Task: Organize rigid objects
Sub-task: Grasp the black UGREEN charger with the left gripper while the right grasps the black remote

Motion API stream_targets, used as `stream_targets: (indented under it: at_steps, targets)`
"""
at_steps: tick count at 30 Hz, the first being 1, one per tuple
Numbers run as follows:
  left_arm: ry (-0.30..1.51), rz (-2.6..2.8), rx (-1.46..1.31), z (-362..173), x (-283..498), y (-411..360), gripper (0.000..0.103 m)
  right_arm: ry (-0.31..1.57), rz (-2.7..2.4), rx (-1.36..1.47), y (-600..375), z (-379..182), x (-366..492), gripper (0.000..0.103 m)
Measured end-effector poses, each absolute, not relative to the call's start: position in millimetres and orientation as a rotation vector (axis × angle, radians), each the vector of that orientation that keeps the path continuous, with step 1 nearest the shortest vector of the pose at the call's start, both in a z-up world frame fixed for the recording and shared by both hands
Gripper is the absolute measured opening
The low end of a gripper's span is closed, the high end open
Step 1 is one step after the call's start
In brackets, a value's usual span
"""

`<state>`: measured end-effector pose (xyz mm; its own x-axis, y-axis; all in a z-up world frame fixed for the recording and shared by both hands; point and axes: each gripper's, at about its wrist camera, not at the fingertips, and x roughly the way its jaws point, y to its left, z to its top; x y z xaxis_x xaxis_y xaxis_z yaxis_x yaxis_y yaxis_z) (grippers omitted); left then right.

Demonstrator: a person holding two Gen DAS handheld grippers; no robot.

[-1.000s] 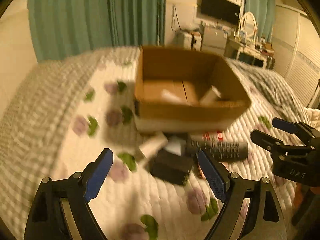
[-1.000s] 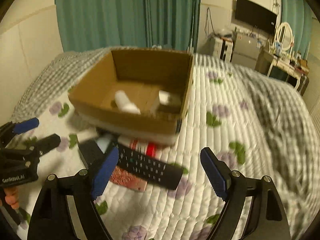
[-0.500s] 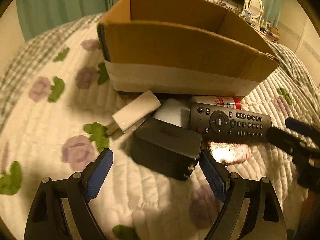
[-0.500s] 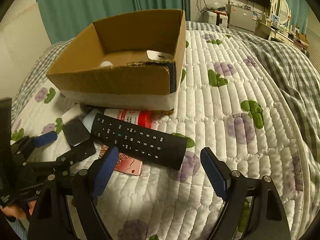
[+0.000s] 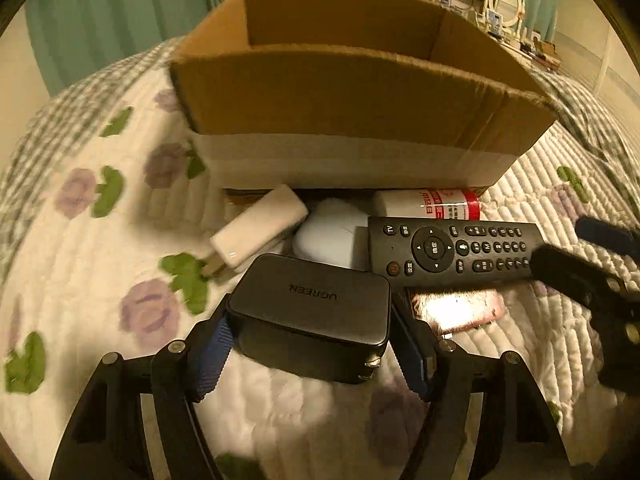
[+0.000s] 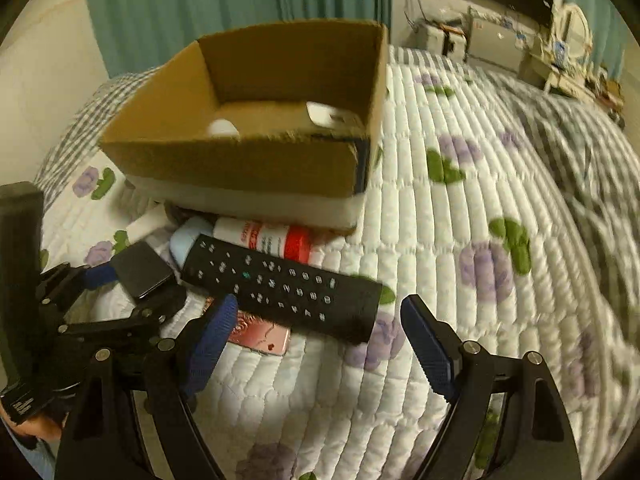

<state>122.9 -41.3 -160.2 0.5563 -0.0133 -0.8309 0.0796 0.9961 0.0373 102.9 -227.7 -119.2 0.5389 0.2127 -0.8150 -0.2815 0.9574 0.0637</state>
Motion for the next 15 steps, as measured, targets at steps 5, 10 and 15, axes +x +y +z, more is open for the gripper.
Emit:
stream_targets:
  at_steps: [5, 10, 15]
  targets:
    - [0.936, -0.007, 0.053, -139.2, 98.1, -33.3, 0.073, 0.965, 0.401, -0.283, -199.3, -120.1, 112.1, 0.084]
    - [0.903, 0.07, 0.046, -127.2, 87.6, -23.1, 0.073, 0.99, 0.485, -0.461, -169.2, -144.8, 120.3, 0.084]
    - [0.906, 0.084, 0.022, -127.6, 96.4, -9.4, 0.073, 1.003, 0.516, -0.501, -154.0, -161.5, 135.6, 0.079]
